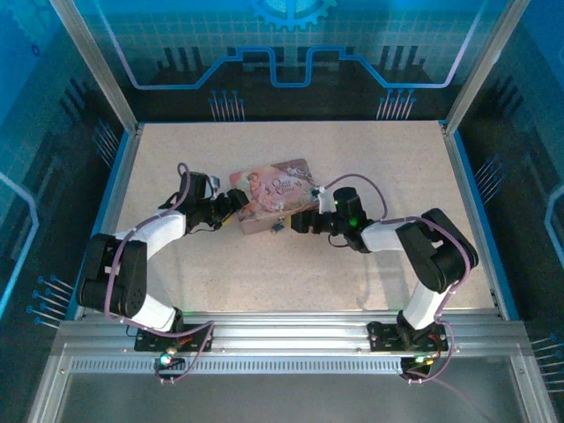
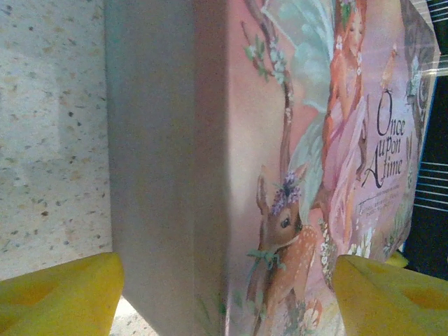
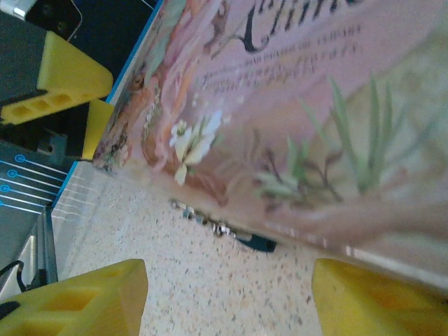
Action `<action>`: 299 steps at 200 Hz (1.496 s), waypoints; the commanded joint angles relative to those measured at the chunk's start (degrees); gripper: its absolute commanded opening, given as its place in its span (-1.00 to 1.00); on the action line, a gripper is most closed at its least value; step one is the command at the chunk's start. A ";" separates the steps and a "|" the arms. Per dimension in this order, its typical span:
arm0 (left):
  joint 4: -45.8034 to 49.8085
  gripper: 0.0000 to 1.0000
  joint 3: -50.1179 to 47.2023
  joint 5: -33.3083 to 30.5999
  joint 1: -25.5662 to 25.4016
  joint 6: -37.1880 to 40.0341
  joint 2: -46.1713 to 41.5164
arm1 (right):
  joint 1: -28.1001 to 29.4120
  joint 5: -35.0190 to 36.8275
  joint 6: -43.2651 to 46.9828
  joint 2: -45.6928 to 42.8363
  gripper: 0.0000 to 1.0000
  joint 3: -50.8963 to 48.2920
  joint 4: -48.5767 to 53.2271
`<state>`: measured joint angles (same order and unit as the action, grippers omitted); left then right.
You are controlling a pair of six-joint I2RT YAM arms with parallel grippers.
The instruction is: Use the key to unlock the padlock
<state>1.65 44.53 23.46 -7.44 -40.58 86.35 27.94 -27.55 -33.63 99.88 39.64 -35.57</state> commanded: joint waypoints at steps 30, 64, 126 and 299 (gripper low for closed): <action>-4.59 0.51 -0.33 4.61 -2.23 -2.28 1.35 | -1.58 -0.98 4.72 3.97 0.30 4.09 -1.53; -6.56 0.44 -0.02 5.76 -3.62 -3.63 2.27 | -1.83 -0.54 9.08 5.64 0.32 6.13 -3.29; -1.53 0.45 -0.27 0.64 -3.72 -1.44 -3.87 | -2.10 -2.72 9.36 5.01 0.42 0.68 -10.42; -2.36 0.45 9.56 2.70 -8.91 -2.64 3.33 | -1.66 -9.47 4.85 15.74 0.38 5.34 -18.67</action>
<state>-0.64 51.96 25.17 -15.94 -43.55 88.29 26.57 -35.00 -27.90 114.08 43.48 -50.76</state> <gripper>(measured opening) 0.723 0.697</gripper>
